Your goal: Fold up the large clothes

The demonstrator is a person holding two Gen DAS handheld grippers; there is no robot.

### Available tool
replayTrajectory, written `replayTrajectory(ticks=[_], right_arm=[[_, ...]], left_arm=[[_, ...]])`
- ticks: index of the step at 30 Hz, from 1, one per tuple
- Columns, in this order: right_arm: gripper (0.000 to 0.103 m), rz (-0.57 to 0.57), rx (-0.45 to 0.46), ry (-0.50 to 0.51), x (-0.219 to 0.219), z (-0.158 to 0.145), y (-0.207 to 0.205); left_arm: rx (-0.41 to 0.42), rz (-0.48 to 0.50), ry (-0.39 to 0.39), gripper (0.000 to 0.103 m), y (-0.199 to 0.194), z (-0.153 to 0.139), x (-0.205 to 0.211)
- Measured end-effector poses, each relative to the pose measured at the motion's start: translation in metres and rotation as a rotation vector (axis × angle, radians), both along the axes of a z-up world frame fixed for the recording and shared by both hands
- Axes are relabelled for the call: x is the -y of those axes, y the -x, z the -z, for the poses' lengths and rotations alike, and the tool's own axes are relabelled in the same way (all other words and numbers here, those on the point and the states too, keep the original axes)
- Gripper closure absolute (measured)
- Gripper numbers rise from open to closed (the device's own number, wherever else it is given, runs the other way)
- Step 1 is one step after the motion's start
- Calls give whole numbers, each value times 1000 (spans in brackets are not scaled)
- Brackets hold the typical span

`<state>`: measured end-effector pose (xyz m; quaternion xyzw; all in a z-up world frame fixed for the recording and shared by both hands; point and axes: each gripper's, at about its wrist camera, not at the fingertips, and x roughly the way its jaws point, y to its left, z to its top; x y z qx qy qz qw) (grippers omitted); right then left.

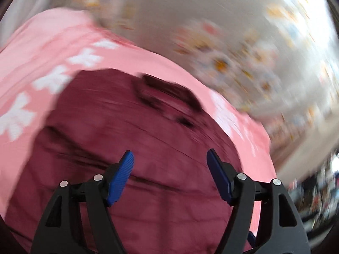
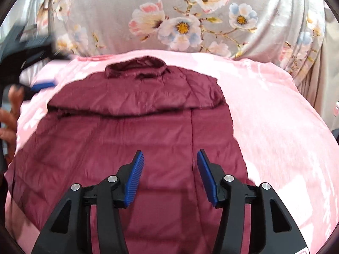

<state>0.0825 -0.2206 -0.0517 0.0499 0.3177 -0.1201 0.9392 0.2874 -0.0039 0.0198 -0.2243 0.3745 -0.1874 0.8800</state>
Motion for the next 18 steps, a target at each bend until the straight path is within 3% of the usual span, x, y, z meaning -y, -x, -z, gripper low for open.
replayTrajectory(ticks=[4,9,12,16,17,18], right_arm=[[51,10,25,-50,14,-7,-29],[51,18,-1,-188,37,-4,-73],[51,53,-26,-299,54,7,-98],[51,80,-55,-388,65,23,-120],[53,80,-64,-399,66,26,-123],[63,77,-71,-409,66,29,-129]], left_arm=[[-113,-148,80,35,-27,24,-67],[-199,-225,163,36,-40,57,-116],[-260,-223,261,36,-45,77,-131],[-295,-225,299,37,-53,92,-130],[-301,-224,305,37,-55,94,-129],[-311,-228,317,38,-59,97,-128]])
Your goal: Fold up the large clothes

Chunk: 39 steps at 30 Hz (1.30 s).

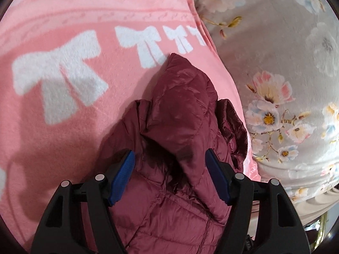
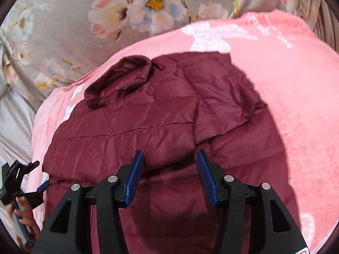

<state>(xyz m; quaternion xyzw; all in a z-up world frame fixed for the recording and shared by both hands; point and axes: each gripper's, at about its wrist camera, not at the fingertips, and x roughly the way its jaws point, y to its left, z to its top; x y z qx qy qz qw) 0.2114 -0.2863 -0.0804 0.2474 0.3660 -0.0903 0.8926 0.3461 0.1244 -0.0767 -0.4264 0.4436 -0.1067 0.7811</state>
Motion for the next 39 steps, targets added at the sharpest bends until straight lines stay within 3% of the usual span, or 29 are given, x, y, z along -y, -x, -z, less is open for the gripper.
replayTrajectory(ticks=[1,2,3,7,9,12,14,16,19,25,27,29,32,35,37,39], right_arm=[[74,-10,1,3,-1,0,-5],[97,-14,2,15,-2,-1,-7],[100,-14,18,45,-3,-9,-8],[100,4,196,208,-7,-67,4],[100,-1,228,292,-10,-85,3],[100,0,191,378,-6,-83,-8],[100,-4,169,366,0,-77,-15],[100,-1,168,359,6,-73,-18],[100,1,141,355,13,-61,-21],[101,-42,-73,336,22,4,-41],[101,-48,-90,295,25,11,-42],[99,-41,-86,283,27,8,-40],[86,24,-71,285,27,-5,-21],[83,141,15,371,15,-34,14],[82,119,69,372,4,-48,19],[82,4,87,353,-22,-58,8]], left_arm=[[-7,-5,13,40,-3,2,0],[-11,-9,16,43,-6,3,0],[-15,-14,10,49,-10,3,0],[19,-31,-104,56,-21,-7,2],[31,-19,-189,57,-28,-10,9],[14,-3,-263,62,-36,-2,19],[6,-2,-305,71,-38,2,22],[17,-6,-364,90,-38,1,25],[34,-23,-428,101,-37,-2,25],[31,-22,-533,102,-38,5,33],[33,-16,-560,102,-39,7,36],[35,-5,-608,101,-40,5,42],[28,18,-665,97,-32,-4,47],[85,5,-755,79,-7,-31,53],[166,2,-794,74,8,-57,66],[224,37,-776,74,13,-74,85]])
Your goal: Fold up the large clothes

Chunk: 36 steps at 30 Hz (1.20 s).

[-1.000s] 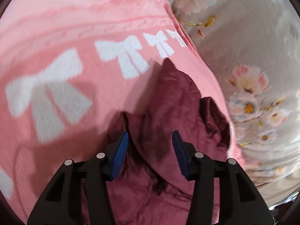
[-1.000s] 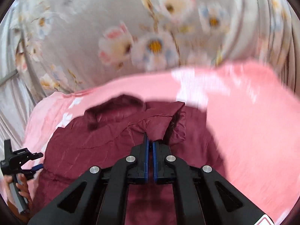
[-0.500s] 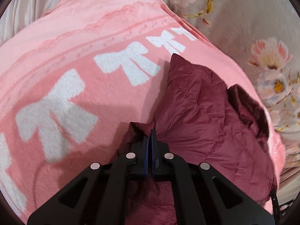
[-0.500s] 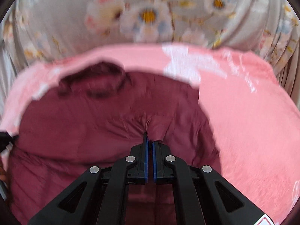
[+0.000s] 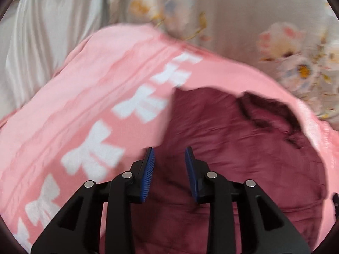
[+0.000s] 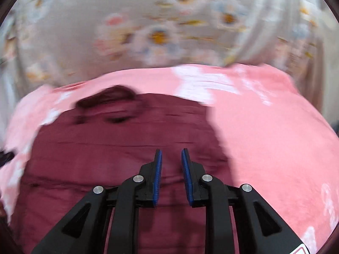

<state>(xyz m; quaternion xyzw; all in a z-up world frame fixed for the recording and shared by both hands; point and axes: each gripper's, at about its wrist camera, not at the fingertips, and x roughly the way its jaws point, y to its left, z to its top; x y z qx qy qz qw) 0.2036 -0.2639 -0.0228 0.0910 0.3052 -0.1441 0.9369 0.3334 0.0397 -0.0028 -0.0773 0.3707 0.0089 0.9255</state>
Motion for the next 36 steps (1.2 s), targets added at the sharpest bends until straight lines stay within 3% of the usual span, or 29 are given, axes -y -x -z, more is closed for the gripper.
replayTrajectory(ticks=[4,10,13,19,36], right_arm=[[84,-162,-47,-15,-48,8,-32],[86,-201,-140,-16,-78,47,-65],[86,-201,-165,-16,-82,58,-65],[87,-196,-191,-25,-83,68,-67],[87,-195,-194,-27,-82,70,-69]], left_arm=[[-16,121,2,74,-7,-3,52],[-91,199,-56,74,-14,42,102],[-109,197,-75,74,-15,63,107],[-83,203,-110,74,-10,76,112],[-54,196,-156,74,-6,84,120]])
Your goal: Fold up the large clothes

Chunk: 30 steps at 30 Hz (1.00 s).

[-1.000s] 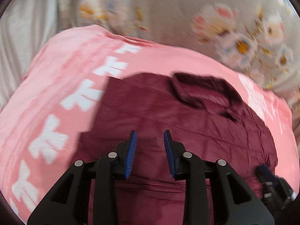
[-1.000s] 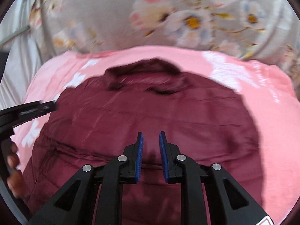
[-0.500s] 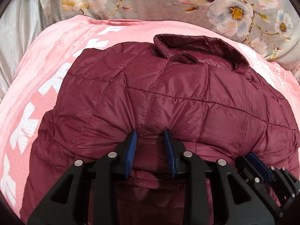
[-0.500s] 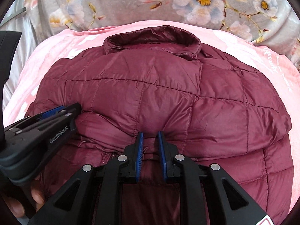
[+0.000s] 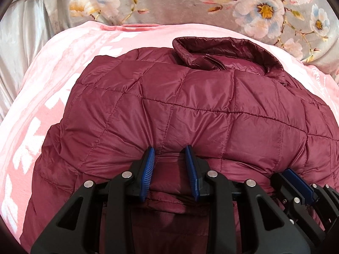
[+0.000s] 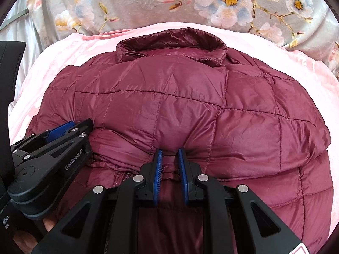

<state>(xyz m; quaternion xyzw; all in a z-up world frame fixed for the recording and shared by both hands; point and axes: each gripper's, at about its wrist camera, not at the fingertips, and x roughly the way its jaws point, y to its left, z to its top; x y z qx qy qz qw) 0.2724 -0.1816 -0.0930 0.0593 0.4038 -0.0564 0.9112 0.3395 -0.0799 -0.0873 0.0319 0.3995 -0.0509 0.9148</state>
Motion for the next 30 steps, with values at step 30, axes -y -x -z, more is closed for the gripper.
replayTrajectory(ticks=[30], right_arm=[[65,204,90,-627,124,-28,-105]], left_arm=[[-276,-121,663,46,-159,-21,-29]])
